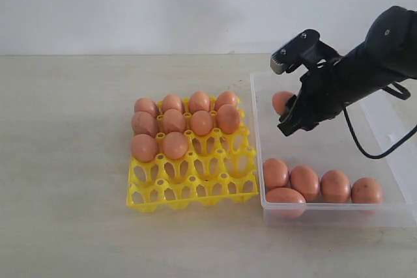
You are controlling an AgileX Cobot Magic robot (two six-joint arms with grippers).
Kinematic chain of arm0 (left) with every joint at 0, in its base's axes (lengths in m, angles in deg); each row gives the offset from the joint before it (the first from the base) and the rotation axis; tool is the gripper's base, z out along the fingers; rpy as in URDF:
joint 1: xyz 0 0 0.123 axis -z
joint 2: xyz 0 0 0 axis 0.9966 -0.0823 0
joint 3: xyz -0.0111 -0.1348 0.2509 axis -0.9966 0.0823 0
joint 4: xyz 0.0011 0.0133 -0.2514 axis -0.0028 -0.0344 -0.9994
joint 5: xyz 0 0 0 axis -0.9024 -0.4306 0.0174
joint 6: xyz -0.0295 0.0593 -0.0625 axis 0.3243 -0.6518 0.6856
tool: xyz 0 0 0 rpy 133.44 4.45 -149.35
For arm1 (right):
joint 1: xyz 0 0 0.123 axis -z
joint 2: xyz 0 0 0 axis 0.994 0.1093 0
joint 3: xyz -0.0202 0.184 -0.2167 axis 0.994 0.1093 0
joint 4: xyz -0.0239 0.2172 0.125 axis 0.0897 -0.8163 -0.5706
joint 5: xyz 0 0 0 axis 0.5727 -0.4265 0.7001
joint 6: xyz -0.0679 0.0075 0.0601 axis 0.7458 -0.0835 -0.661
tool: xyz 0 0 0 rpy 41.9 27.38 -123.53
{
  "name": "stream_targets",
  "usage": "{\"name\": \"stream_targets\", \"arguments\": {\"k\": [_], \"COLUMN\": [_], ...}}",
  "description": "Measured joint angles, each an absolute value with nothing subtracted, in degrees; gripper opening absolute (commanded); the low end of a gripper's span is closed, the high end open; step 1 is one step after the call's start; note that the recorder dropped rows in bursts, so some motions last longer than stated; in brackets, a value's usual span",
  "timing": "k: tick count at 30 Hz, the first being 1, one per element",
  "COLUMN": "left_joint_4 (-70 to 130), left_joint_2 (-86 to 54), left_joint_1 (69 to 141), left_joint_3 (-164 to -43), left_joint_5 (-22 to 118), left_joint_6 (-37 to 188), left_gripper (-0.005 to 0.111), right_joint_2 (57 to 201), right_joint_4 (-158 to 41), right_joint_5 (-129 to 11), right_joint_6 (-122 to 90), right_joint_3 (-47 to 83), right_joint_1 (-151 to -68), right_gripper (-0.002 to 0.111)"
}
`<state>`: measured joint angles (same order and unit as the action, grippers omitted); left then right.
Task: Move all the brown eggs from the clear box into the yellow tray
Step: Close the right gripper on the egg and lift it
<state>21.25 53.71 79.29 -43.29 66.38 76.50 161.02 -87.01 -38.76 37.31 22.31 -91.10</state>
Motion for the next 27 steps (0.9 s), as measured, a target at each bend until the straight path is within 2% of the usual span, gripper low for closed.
{"name": "stream_targets", "arguments": {"k": [5,10,15,27], "left_joint_4": [21.3,21.3,21.3,21.3], "left_joint_2": [53.7,53.7,53.7,53.7], "left_joint_1": [79.3,79.3,79.3,79.3], "left_joint_3": [-43.3,-43.3,-43.3,-43.3], "left_joint_5": [66.4,66.4,66.4,66.4], "left_joint_6": [76.5,76.5,76.5,76.5], "left_gripper": [0.004,0.004,0.004,0.004], "right_joint_2": [160.0,157.6,157.2,157.7], "right_joint_4": [-114.8,-149.8,-157.4,-155.6], "right_joint_5": [-38.3,-25.2,-17.9,0.7], "right_joint_6": [52.9,79.1,85.4,89.2], "right_joint_3": [22.3,22.2,19.4,19.0], "right_joint_1": [-89.3,-85.7,-85.2,-85.2], "right_gripper": [0.0,0.0,0.0,0.0]}}
